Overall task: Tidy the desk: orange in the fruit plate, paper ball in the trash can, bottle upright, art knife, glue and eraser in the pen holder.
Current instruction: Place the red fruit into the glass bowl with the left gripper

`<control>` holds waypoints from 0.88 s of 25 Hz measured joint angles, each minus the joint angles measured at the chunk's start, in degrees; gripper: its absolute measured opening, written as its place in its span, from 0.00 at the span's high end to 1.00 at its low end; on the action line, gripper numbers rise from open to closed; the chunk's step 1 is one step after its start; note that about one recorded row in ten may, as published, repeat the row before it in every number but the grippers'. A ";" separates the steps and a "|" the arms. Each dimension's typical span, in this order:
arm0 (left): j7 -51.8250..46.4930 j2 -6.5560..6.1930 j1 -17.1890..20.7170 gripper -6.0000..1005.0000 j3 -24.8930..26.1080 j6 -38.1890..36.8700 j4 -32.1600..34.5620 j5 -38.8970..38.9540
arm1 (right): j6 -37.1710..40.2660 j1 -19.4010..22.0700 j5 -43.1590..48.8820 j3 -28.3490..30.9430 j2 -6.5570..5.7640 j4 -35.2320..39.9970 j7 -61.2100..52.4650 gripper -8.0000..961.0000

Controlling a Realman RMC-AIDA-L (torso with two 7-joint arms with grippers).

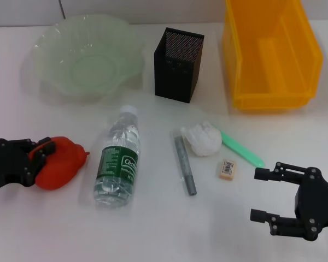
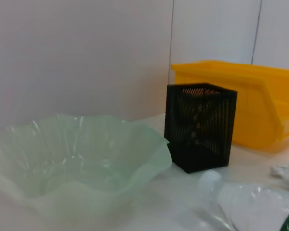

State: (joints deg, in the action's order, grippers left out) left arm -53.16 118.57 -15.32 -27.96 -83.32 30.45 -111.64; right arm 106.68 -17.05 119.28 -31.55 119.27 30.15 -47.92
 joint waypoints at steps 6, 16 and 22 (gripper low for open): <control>-0.10 -0.06 0.07 0.94 0.07 -5.91 0.84 6.18 | -0.34 0.00 -0.04 0.00 0.00 -0.05 0.00 0.23; -3.59 -0.03 -9.94 0.93 -0.52 -0.97 -0.12 19.37 | -0.34 -0.32 -0.18 0.07 0.00 -0.10 -0.38 0.24; 1.92 0.17 -20.91 0.92 -0.28 15.04 -8.04 19.71 | -0.24 -0.60 -0.19 0.09 0.00 -0.09 -0.93 0.24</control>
State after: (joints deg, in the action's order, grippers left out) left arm -51.24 118.73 -36.22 -28.23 -68.28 22.41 -91.93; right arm 106.43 -17.65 119.08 -31.46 119.27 30.06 -48.85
